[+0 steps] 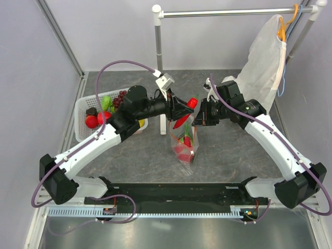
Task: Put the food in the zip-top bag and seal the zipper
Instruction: Place the fake vegetable in the zipper food storage bag, then pick up the fake fruit from the bin.
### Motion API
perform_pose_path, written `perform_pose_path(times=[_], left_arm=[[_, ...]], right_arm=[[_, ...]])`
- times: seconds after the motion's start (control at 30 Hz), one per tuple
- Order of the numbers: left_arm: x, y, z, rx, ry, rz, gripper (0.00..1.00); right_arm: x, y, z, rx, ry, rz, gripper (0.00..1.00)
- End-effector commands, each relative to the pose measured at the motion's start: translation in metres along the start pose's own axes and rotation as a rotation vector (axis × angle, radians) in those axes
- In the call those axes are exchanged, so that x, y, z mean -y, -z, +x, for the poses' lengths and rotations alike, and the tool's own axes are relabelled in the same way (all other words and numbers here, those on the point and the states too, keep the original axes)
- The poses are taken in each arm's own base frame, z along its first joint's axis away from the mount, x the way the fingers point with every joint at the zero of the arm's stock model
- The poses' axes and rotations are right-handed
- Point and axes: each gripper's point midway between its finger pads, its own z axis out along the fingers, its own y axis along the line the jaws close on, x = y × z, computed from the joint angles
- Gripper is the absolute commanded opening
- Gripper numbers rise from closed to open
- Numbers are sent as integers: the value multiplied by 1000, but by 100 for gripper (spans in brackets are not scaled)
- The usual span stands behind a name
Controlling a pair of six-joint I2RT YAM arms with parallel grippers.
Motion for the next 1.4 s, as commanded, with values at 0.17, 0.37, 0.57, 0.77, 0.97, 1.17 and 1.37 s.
perform_pose_path(times=[0.17, 0.37, 0.57, 0.77, 0.97, 1.17, 1.37], left_arm=[[-28, -28, -7, 146, 141, -180, 28], [-33, -2, 39, 40, 231, -249, 51], [-10, 35, 31, 14, 162, -201, 96], [-81, 112, 3, -30, 204, -376, 100], [-173, 171, 7, -339, -188, -606, 100], [-230, 181, 40, -642, -441, -581, 100], [-282, 175, 53, -783, -491, -594, 100]], right_arm=[[-9, 4, -10, 37, -10, -38, 0], [-9, 6, -11, 39, -31, -40, 0], [-8, 8, -11, 43, -19, -35, 0], [-5, 8, -12, 51, -3, -25, 0], [-5, 9, -11, 47, 10, -24, 0], [-3, 6, -8, 36, 1, -18, 0], [-2, 6, -9, 38, 7, -14, 0]])
